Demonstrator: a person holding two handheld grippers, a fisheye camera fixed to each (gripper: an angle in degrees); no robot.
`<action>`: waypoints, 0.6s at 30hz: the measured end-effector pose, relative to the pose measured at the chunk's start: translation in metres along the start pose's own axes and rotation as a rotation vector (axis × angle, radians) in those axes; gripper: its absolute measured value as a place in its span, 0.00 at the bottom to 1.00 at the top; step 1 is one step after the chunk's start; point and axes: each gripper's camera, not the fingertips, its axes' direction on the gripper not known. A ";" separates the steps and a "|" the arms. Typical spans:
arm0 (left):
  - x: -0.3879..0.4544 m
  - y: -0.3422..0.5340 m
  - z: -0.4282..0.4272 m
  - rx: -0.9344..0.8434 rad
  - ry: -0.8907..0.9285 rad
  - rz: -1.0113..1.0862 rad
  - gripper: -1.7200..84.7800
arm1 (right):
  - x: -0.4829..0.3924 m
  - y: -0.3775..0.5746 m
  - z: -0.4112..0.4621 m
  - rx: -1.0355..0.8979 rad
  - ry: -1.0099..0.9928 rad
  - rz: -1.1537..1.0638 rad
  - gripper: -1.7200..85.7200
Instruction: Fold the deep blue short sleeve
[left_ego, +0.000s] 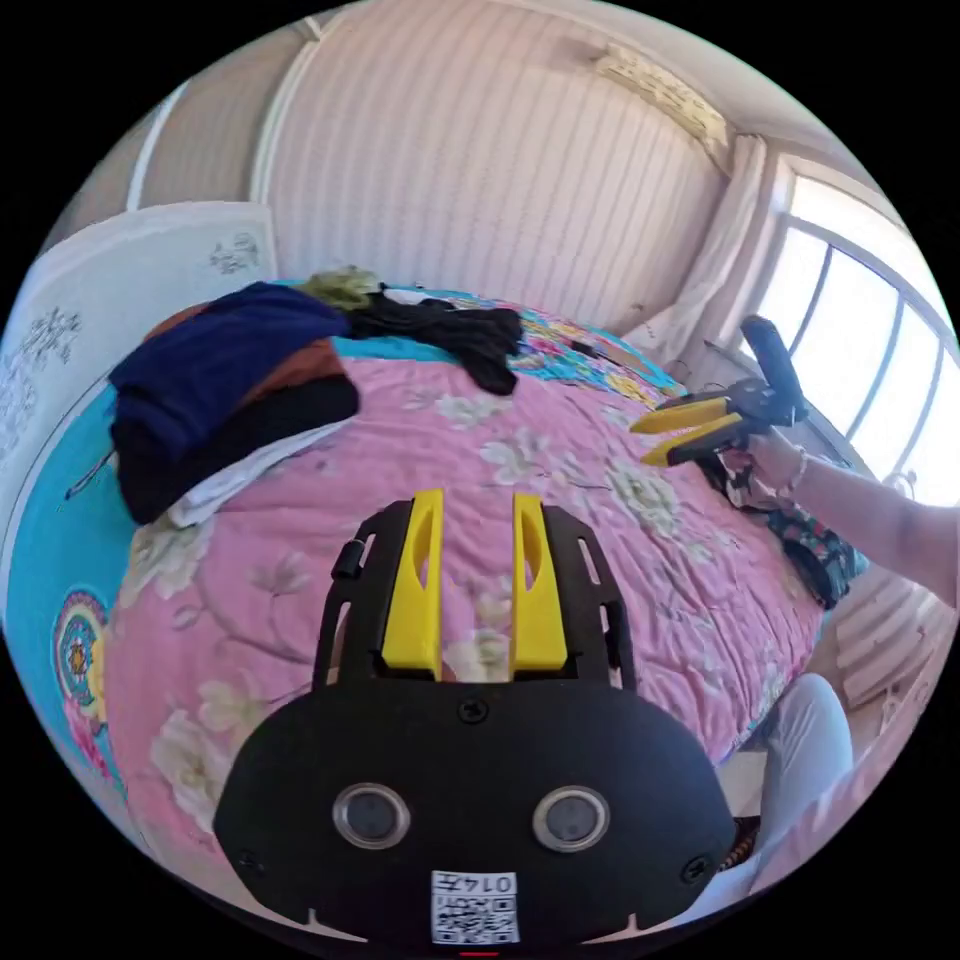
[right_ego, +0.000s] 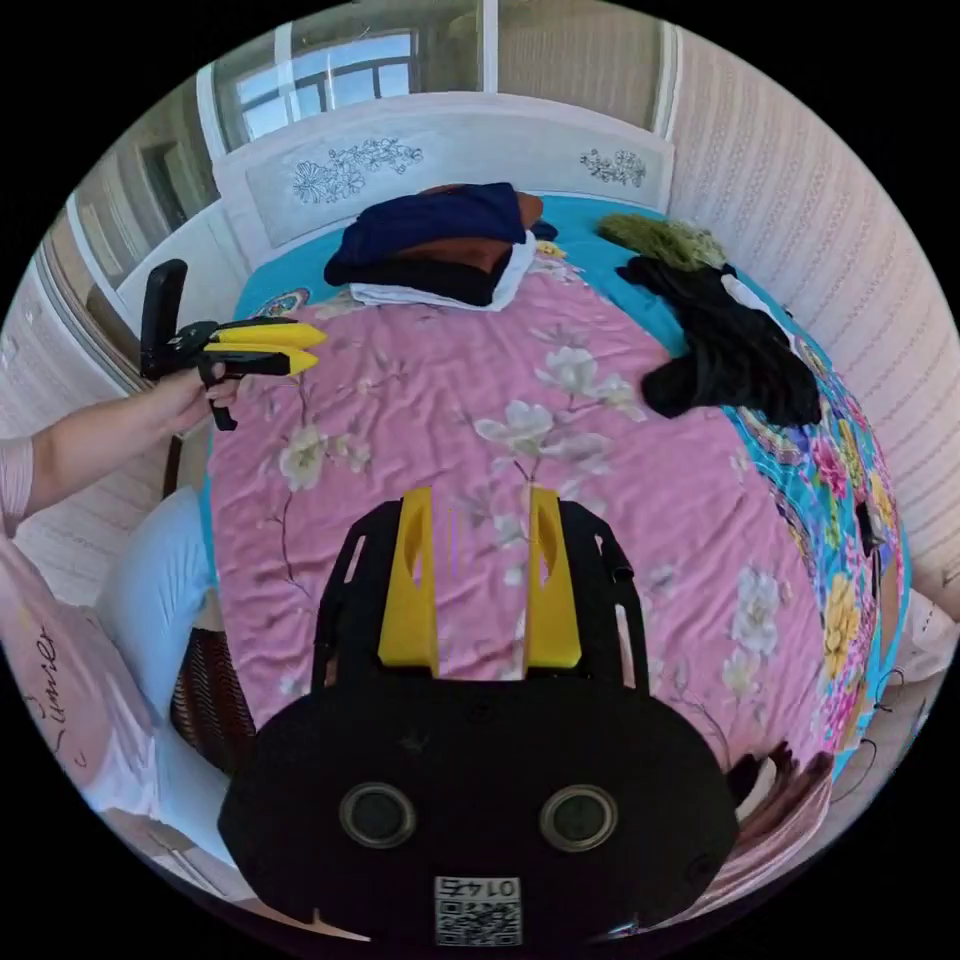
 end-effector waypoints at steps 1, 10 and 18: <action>-0.031 -0.001 -0.013 0.030 -0.034 -0.063 0.14 | -0.017 -0.033 0.019 0.023 -0.031 -0.004 0.17; -0.146 -0.003 -0.036 0.118 -0.074 -0.171 0.15 | -0.127 -0.211 0.110 0.085 -0.063 -0.084 0.16; -0.161 0.002 -0.034 0.081 0.084 -0.283 0.04 | -0.127 -0.232 0.167 -0.062 -0.090 -0.014 0.08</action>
